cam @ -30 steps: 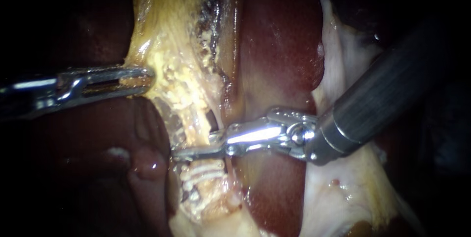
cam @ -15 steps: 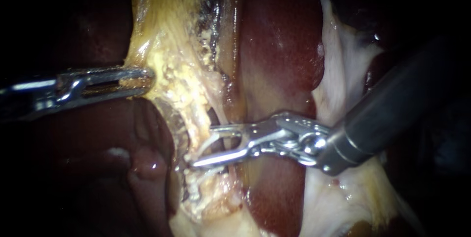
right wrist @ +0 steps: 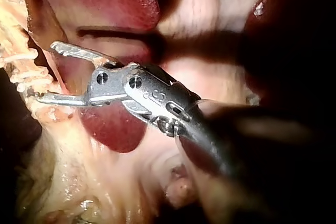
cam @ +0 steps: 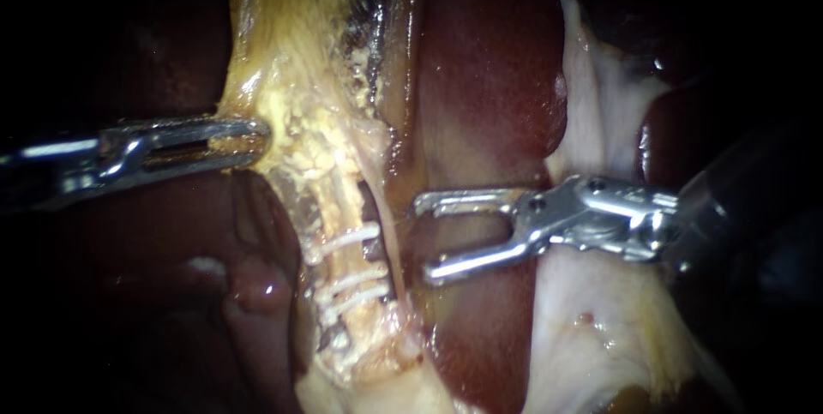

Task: Going back third clip left tube

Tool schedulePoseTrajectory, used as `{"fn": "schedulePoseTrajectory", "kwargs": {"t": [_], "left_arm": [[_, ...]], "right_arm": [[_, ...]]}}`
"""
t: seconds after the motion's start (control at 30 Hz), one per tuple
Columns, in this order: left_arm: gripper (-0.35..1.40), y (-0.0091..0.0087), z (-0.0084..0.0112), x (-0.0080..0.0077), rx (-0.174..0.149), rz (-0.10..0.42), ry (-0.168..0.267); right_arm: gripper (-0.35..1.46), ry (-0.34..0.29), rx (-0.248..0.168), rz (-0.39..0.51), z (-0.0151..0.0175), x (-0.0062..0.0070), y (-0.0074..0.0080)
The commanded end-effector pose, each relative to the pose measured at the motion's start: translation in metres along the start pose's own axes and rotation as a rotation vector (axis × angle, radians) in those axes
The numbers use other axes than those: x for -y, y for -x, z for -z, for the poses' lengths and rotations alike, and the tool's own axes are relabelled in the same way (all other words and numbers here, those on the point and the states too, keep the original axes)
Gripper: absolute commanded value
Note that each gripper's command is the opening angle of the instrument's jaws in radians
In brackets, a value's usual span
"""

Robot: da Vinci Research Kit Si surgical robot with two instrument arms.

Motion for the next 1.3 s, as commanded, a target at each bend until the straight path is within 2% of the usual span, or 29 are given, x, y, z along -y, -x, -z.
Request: {"fn": "schedulePoseTrajectory", "kwargs": {"t": [0.03, 0.17, 0.37, 0.63, 0.83, 0.93, 1.3], "left_arm": [[-0.35, 0.0000, 0.0000, 0.0000, 0.000, 0.000, 0.000], [-0.35, 0.0000, 0.0000, 0.0001, 0.000, 0.000, 0.000], [-0.35, -0.0004, -0.0011, -0.0002, 0.003, -0.002, 0.003], [-0.35, -0.0016, -0.0052, -0.0012, 0.001, 0.013, -0.017], [-0.35, -0.0024, -0.0083, -0.0009, -0.022, 0.007, -0.021], [-0.35, -0.0026, -0.0091, -0.0007, -0.026, 0.005, -0.026], [-0.35, -0.0027, -0.0095, -0.0004, -0.030, 0.003, -0.028]], "right_arm": [[0.60, 0.003, 0.003, 0.010, 0.0006, 0.0000, -0.0005], [0.60, 0.002, 0.016, 0.048, 0.0017, 0.0003, -0.0013], [0.60, -0.008, 0.023, 0.071, 0.0023, 0.0008, -0.0016], [0.60, -0.013, 0.025, 0.084, 0.0023, 0.0012, -0.0017], [0.60, -0.013, 0.025, 0.089, 0.0023, 0.0014, -0.0019], [0.60, -0.014, 0.025, 0.095, 0.0023, 0.0015, -0.0020], [0.60, -0.015, 0.025, 0.110, 0.0025, 0.0019, -0.0029]]}}
